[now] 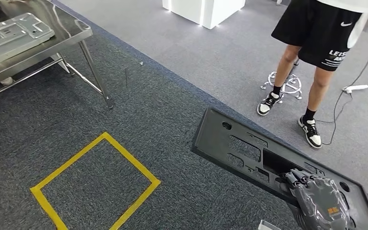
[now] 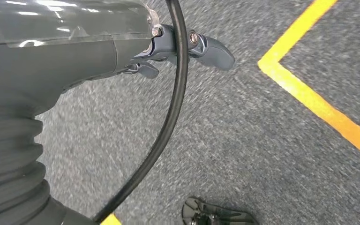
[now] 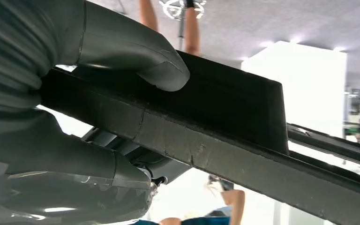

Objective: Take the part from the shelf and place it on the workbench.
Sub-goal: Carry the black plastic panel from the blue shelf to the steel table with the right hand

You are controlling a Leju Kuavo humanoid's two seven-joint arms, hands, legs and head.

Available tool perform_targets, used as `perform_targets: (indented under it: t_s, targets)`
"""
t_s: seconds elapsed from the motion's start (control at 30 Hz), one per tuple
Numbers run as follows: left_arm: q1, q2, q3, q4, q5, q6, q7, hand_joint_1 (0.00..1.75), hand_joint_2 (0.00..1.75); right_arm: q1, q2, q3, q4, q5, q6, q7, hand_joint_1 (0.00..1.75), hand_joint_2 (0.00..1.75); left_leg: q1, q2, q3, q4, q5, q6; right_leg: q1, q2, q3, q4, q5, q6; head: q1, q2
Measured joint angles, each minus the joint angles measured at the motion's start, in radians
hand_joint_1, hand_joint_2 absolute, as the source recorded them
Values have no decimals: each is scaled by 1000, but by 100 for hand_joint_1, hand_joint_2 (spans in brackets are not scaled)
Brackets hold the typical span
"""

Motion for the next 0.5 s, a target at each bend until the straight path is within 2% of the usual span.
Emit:
perform_targets:
  t_s: [0.07, 0.1, 0.13, 0.2, 0.23, 0.27, 0.33, 0.37, 0.4, 0.43, 0.47, 0.5]
  targets:
    - [-1, -1, 0, 0, 0, -4, -3, 0, 175, 0, -4, -1, -1, -3, 3, 0, 171, 175, 0, -26, -2, 8, -6, -7, -3, 47, 50, -120, 55, -2, 0, 0]
    - [-2, -1, 0, 0, 0, -6, -4, 0, 175, 0, -6, -2, -1, -4, 5, 0, 171, 175, 1, -37, -6, 11, -8, -12, -2, 63, 64, -152, 64, -4, 0, 0]
    - [-2, -1, 0, 0, 0, -8, -5, 0, 175, 0, -8, -3, -2, -5, 6, 0, 171, 175, 2, -47, -11, 11, -9, -18, 0, 69, 67, -161, 61, -7, 0, 0]
    - [1, -1, 0, 0, 0, -10, -7, 0, 175, -1, -13, -5, -4, -11, 8, 0, 171, 175, 4, -61, -16, 12, -9, -30, 1, 45, 70, -169, 64, -18, 0, 0]
    - [2, -1, 0, 0, 0, -11, -7, 0, 175, -2, -15, -7, -4, -16, 9, 1, 171, 175, 4, -45, -19, 21, -16, -36, 0, 33, 74, -173, 65, -25, 0, 0]
    - [2, -1, 0, 0, 0, -12, -7, 0, 175, -3, -17, -9, -4, -22, 10, 1, 171, 175, 3, -18, -30, 45, -32, -41, -1, 19, 77, -179, 66, -33, 0, 0]
    - [-3, 0, 0, 0, 0, -13, -8, 0, 175, -4, -20, -15, -6, -31, 12, 2, 171, 175, 5, 45, -83, 156, -94, -51, 0, -9, 82, -183, 64, -43, 0, 0]
    - [-5, -1, 0, 0, -1, -12, -11, 0, 175, -4, -21, -18, -6, -35, 14, 2, 171, 175, 8, 58, -118, 225, -126, -55, 2, -24, 83, -183, 63, -45, 0, 0]
    - [-5, -1, 0, 0, -1, -11, -15, 0, 175, -5, -22, -20, -6, -37, 17, 2, 171, 175, 12, 64, -145, 279, -144, -60, 3, -38, 84, -183, 61, -45, 0, 0]
    - [-4, -1, 0, 0, -1, -8, -22, 0, 175, -5, -22, -22, -7, -41, 20, 2, 171, 175, 14, 66, -156, 299, -143, -63, 3, -51, 86, -183, 58, -44, 0, 0]
    - [-3, -1, 0, 0, -1, -6, -29, 0, 175, -5, -22, -25, -7, -43, 24, 1, 171, 175, 16, 70, -146, 278, -121, -64, 3, -64, 89, -183, 55, -42, 0, 0]
    - [-2, -1, 0, 0, -1, -3, -36, 0, 175, -5, -22, -28, -7, -47, 27, 1, 171, 175, 17, 80, -116, 220, -87, -64, 3, -77, 95, -183, 52, -39, 0, 0]
